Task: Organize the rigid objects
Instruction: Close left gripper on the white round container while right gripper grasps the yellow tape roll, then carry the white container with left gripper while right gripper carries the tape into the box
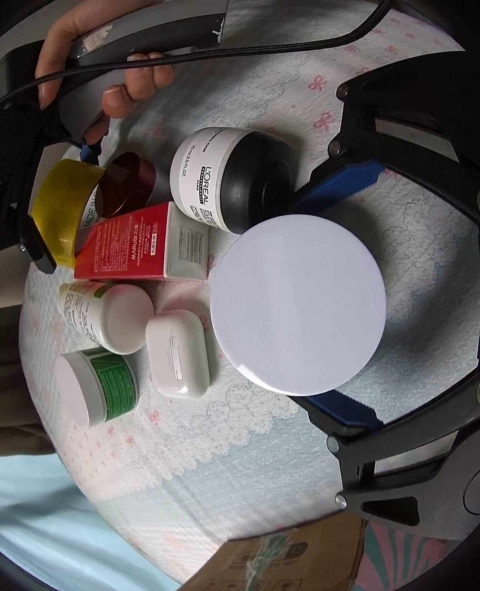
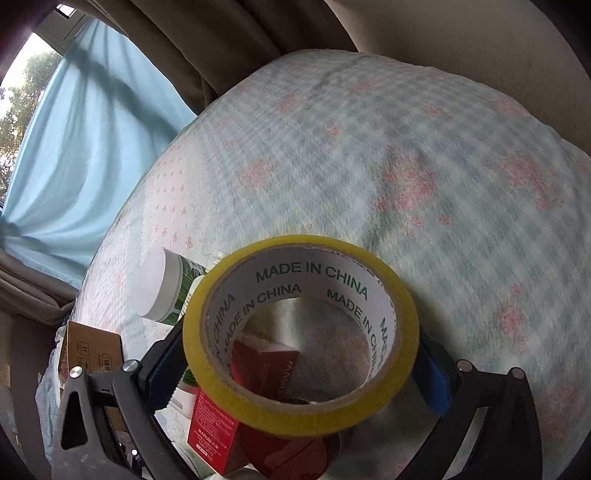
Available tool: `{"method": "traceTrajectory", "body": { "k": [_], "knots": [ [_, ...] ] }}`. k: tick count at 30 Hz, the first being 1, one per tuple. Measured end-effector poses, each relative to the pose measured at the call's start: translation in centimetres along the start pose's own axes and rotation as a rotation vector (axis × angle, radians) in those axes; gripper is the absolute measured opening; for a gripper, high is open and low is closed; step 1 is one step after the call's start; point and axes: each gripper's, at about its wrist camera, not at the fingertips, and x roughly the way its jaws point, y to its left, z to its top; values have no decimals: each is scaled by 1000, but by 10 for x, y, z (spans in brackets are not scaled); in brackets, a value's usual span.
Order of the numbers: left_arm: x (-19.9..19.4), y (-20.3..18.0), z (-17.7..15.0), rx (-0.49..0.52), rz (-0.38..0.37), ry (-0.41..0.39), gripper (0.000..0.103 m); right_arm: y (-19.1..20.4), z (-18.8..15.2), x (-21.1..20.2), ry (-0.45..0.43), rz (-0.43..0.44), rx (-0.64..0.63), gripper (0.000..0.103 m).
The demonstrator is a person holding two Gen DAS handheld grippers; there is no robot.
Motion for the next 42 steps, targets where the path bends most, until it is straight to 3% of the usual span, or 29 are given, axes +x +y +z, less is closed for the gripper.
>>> {"method": "traceTrajectory", "body": {
  "k": [3,13,22,31,42],
  "knots": [
    [-1,5,5,-6,-7,-2,68,0,1,0,0,-9,3,99],
    [2,17,12,-56,-25,9,68,4,1,-3,13,-17,-50,96],
    [-38,20,9,-129,32,-43,68,11,-5,-32,-7,-4,-89,96],
    [-136,23,37,-216,113,-151,68,65,0,-109,-31,37,-201,96],
    [-296,63,59,-358,260,-268,68,182,7,-211,-69,118,-430,96]
  ]
}}
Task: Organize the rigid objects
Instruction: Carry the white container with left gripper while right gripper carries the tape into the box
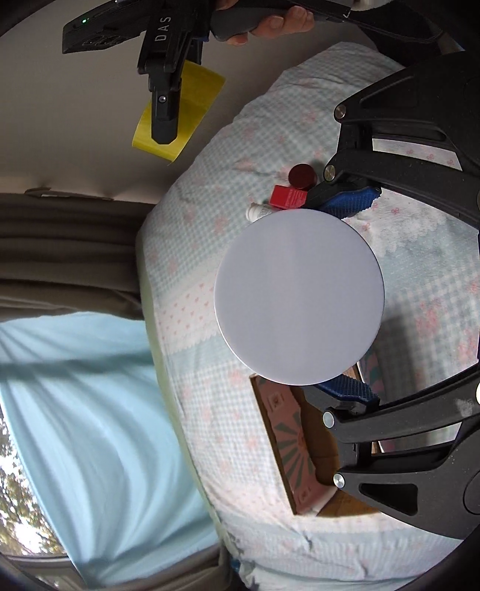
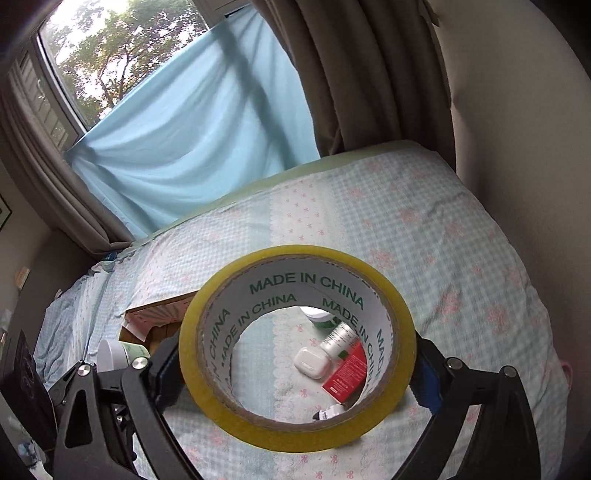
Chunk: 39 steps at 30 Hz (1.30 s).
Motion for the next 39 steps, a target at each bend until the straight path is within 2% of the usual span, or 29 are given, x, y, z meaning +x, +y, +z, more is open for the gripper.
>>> {"method": "traceTrajectory", "body": {
  "k": [4,9,13,19,23,27,34,39],
  "knots": [
    [-35,39,13,-63,47,-29,68,47,13,-11,-10,32,-54,96],
    [-53,96,16,-123,68,-6,68,103,12,-5,-1,49,-109,96],
    [-52,149,7,-146,56,27,68,142,3,15,18,45,-119,96],
    [-39,223,-7,-120,69,78,68,205,-15,56,59,13,-145,96],
    [-19,270,-15,-112,60,114,68,244,-26,90,82,-3,-172,96],
    [11,301,-26,-102,58,149,68,275,-42,134,112,-2,-227,96],
    [79,330,-46,-132,42,236,68,303,-74,220,203,1,-353,96],
    [127,338,-59,-187,24,327,68,307,-94,274,290,1,-461,96]
  ]
}}
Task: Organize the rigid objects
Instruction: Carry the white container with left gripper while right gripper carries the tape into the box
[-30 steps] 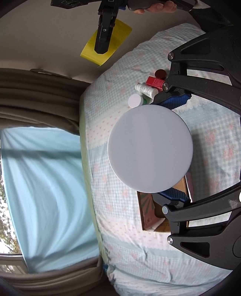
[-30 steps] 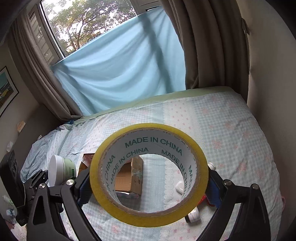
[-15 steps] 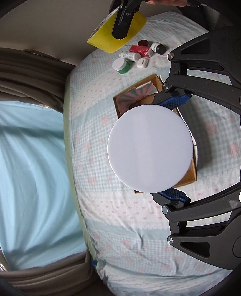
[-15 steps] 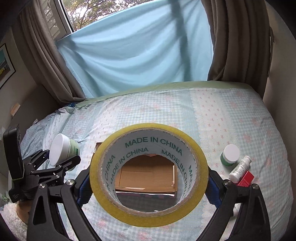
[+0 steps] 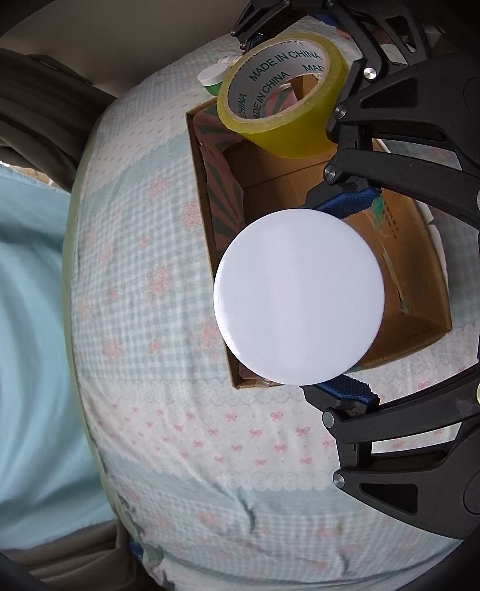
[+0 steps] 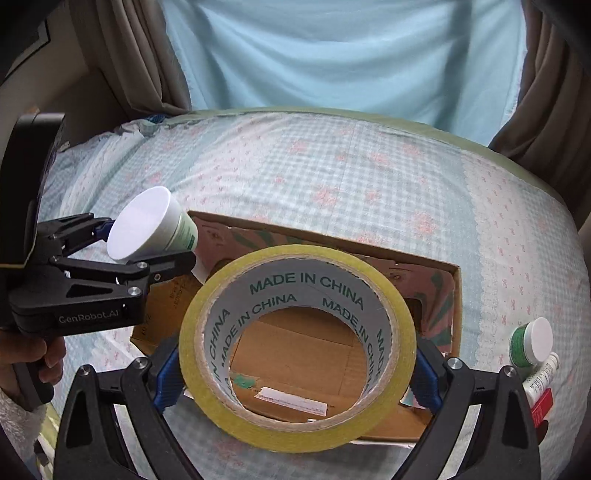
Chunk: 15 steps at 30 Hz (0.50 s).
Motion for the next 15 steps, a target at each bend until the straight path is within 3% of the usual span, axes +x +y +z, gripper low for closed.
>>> {"method": "traceTrajectory", "body": {
  "k": [7,15],
  "knots": [
    [57,-5,1,-56,-17,149,68,-5,-8,58,106,-36,-181,96],
    [70,-19,1,-57,-11,186,68,-16,-11,77,149,-68,-238,96]
  ]
}}
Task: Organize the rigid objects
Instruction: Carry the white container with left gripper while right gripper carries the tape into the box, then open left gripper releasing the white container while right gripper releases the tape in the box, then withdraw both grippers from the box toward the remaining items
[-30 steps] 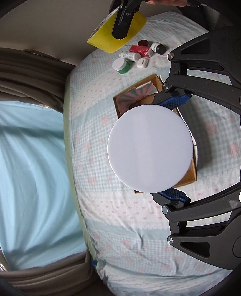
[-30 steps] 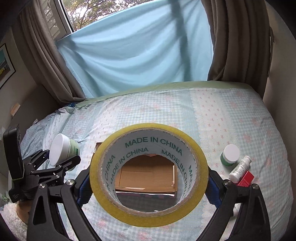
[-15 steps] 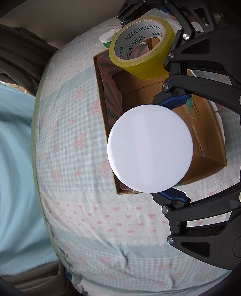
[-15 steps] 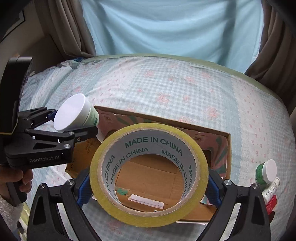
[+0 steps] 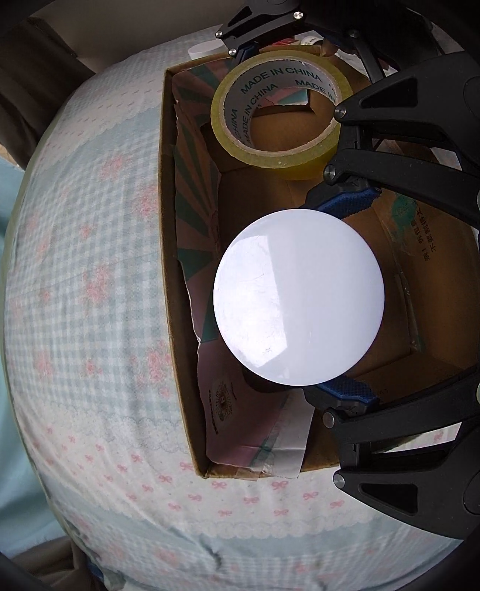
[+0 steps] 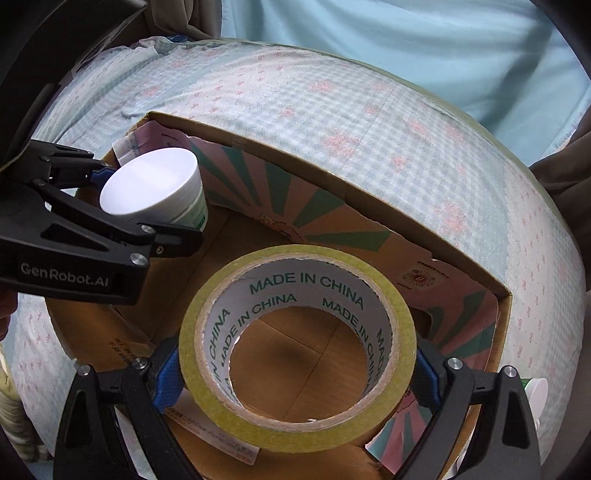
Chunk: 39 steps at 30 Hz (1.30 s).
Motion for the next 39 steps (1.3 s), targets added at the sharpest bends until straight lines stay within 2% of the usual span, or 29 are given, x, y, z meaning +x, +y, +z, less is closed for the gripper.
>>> {"method": "traceTrajectory", "body": {
  "k": [2,3,4,5,6,9,15,23,26,32,35,39],
  "knots": [
    [-4,-4,1,17,-5,-10,75,-1,-1,6,32,1,5,96],
    [-8,-5,1,18,-16,-26,97,-2,-3,9,43,3,10,96],
    [-13,-6,1,15,-24,-44,103,-2,-4,11,50,8,19,96],
    [-16,-7,1,15,-30,-49,103,-4,-7,11,48,21,31,97],
    [-18,-8,2,16,-30,-51,103,-5,-9,8,19,32,48,103],
    [-24,-8,3,28,-10,-54,103,-7,-13,-12,-105,17,62,103],
    [-40,-5,-9,11,6,-69,103,-4,-20,-24,-65,-7,38,103],
    [-86,-8,-23,4,8,-110,103,-3,-22,-68,-80,-15,94,103],
    [-114,-10,-28,-4,15,-136,103,2,-19,-92,-56,-10,103,103],
    [-172,-17,-46,-9,47,-185,103,3,-25,-152,-81,-5,169,103],
    [-200,-24,-61,-4,65,-212,103,2,-36,-184,-99,-16,235,103],
    [-227,-40,-82,4,52,-255,103,-7,-62,-223,-119,-23,338,103]
  ]
}}
